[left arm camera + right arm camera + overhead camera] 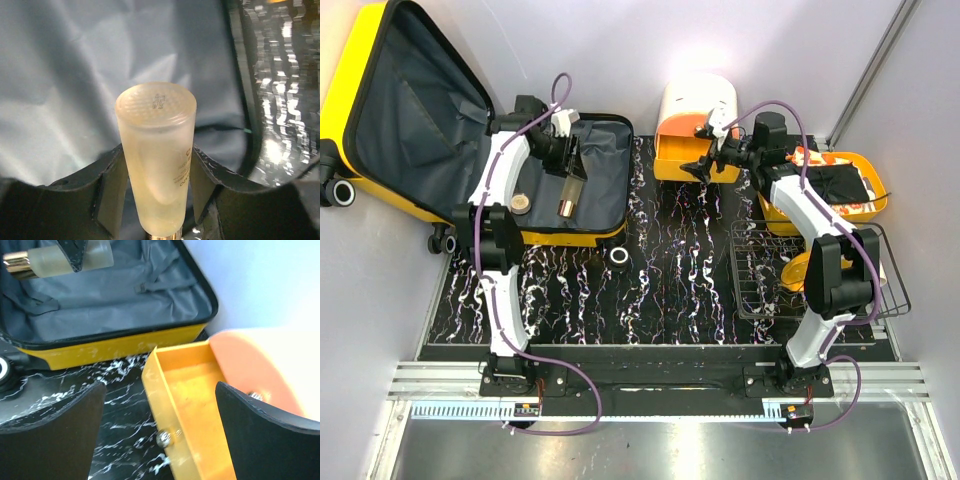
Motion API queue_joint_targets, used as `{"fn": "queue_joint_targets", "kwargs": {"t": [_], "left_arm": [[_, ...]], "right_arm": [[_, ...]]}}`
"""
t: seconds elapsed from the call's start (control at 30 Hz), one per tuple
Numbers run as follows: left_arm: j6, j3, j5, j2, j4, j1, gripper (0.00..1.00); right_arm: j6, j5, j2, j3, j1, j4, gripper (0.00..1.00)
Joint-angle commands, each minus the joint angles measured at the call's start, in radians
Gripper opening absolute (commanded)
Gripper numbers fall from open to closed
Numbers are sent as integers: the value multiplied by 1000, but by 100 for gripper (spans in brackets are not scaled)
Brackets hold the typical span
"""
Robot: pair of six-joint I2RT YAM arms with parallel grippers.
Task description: Open, take out, and arrange the luggage
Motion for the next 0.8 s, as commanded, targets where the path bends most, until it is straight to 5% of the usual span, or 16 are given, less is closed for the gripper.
{"fn": "queue_joint_targets", "kwargs": {"t": [0.0, 0.27, 0.4, 0.77], "left_arm": [[-47, 56, 259, -125, -84, -14, 0], [-140, -63, 523, -146, -75, -86, 0], [-200, -112, 619, -134, -47, -129, 0], [-359, -143, 741, -74, 69, -214, 0]], "right_arm": [[-165, -76, -12, -17, 39, 198, 100], [-709, -244, 2, -124, 152, 318, 100], [-765, -333, 51, -149, 189, 478, 98], [-873, -514, 120, -159, 270, 537, 86]]}}
